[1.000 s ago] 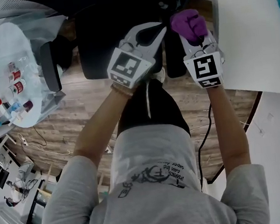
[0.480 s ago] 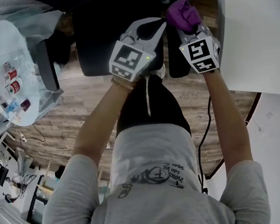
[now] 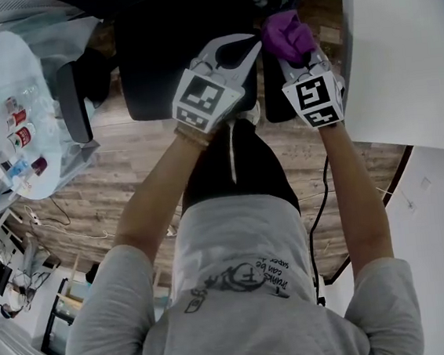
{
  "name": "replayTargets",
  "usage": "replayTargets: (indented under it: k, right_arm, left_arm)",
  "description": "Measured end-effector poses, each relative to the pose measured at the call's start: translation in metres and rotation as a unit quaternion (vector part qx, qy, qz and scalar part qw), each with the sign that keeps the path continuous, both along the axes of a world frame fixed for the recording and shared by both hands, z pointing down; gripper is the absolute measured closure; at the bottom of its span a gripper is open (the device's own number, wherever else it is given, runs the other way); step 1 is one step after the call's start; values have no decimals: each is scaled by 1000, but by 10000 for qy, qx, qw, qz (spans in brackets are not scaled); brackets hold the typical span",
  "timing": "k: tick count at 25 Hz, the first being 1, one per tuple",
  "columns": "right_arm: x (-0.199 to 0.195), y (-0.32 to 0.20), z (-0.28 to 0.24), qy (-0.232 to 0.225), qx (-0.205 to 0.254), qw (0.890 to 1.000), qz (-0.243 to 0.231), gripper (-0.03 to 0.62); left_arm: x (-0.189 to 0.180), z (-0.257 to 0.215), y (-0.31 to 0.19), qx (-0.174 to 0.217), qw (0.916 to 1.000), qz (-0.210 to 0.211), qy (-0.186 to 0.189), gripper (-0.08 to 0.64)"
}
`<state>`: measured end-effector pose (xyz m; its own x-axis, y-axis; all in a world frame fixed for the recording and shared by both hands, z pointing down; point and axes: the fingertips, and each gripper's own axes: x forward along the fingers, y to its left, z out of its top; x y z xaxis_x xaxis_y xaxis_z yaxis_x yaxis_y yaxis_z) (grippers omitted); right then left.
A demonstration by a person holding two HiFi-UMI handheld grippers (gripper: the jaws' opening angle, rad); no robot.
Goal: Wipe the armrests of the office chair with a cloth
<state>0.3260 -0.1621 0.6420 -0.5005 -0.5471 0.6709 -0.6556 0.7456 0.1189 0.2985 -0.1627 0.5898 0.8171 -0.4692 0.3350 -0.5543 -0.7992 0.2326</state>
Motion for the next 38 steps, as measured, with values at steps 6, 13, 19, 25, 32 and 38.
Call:
replayTargets:
  k: [6,13,19,25,32,38]
  right_arm:
    - [0,31,-2,-86,-123,9999,16,557]
    - [0,69,-4,-177,-212,9996,60,557]
    - [2,106,-5,-276,-338,9989,194,557]
    - [1,144,-7,-350,-464,9980,258,557]
    - [4,174,-9,-486,-576,9966,317,557]
    - [5,175,-10,-557,-646,9952,481,557]
  left_arm:
    - [3,-2,10,-21,10000,-4,11,560]
    - [0,-1,26,-153,9998,-52,82,560]
    - [2,-1,47,-216,9997,-16,81,560]
    - [1,-2,65,-292,9995,-5,87,560]
    - [1,-2,79,-346,9994,1,78,560]
    - [4,0,85,-368,9993,23,77,560]
